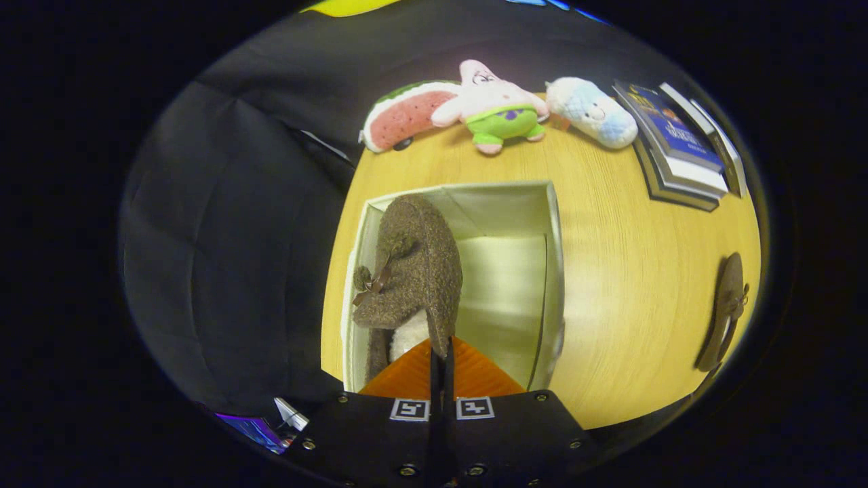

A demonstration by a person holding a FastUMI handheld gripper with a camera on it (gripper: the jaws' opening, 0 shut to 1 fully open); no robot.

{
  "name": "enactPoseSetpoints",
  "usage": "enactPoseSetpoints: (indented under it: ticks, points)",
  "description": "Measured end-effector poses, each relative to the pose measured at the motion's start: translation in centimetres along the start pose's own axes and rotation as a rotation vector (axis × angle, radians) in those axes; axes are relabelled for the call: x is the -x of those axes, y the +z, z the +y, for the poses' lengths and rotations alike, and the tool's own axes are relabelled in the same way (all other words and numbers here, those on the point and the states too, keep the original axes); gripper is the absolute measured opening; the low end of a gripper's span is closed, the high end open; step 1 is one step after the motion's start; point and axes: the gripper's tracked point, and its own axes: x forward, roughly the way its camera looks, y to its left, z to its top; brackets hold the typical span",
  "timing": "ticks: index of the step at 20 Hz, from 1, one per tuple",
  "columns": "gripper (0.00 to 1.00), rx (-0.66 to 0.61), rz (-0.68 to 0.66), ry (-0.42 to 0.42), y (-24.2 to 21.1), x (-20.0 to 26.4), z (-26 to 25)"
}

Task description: Open the storage box then place both shoes into the box .Put the left shoe in first, then the right shoe, with the right side of both shoes facing outward in a uniform manner.

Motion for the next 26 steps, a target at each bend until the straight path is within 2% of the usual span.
enactPoseSetpoints:
  ticks: [4,8,12,13,15,16,18,20,26]
  points:
    - [0.00,-0.049,0.065,-0.085,-0.6,-3.9,-0.8]
    - [0.00,-0.081,0.106,-0.113,-1.2,-6.9,-0.6]
    - [0.00,0.049,0.179,-0.158,-2.8,-8.6,-1.0]
    - [0.03,0.095,0.190,-0.176,-2.8,-8.5,-1.4]
    - [0.18,0.150,0.182,-0.166,-2.5,-8.5,-1.1]
    - [0.39,0.169,0.187,-0.155,-2.5,-8.0,-1.0]
    - [0.52,0.178,0.164,-0.129,-1.6,-6.4,-0.5]
    - [0.55,0.188,0.121,-0.093,-0.3,-4.2,-0.2]
    - [0.55,0.230,0.023,0.014,3.1,4.6,-1.7]
